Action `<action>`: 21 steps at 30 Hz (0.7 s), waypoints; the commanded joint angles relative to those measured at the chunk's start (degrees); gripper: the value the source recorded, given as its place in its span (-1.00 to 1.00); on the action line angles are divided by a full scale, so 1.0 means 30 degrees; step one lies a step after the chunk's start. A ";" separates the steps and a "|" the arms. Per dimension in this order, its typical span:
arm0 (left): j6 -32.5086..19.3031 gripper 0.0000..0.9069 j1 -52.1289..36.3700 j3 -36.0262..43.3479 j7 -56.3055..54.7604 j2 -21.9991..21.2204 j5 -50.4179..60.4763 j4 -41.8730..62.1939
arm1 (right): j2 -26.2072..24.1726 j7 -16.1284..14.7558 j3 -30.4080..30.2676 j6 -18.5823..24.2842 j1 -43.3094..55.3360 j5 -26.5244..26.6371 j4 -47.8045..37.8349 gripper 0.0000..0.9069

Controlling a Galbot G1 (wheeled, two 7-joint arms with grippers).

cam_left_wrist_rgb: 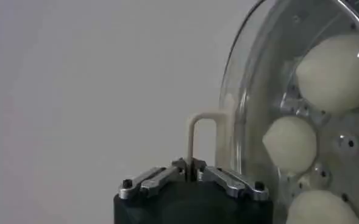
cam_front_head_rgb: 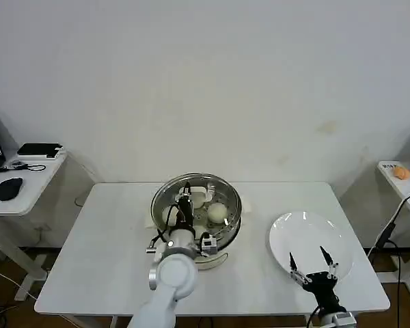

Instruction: Take steamed baozi put them in steamer then cover it.

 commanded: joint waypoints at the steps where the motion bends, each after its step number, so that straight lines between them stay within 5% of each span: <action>1: -0.0158 -1.00 -0.0071 0.0108 -0.0103 -0.0420 0.0752 0.0554 | 0.0012 -0.0008 -0.0043 -0.0020 -0.0052 0.0028 0.0108 1.00; 21: -0.0351 -1.00 -0.0139 0.0087 -0.0245 -0.0568 0.0868 0.1033 | -0.0004 -0.0048 -0.0130 -0.0036 -0.0017 0.0039 0.0096 1.00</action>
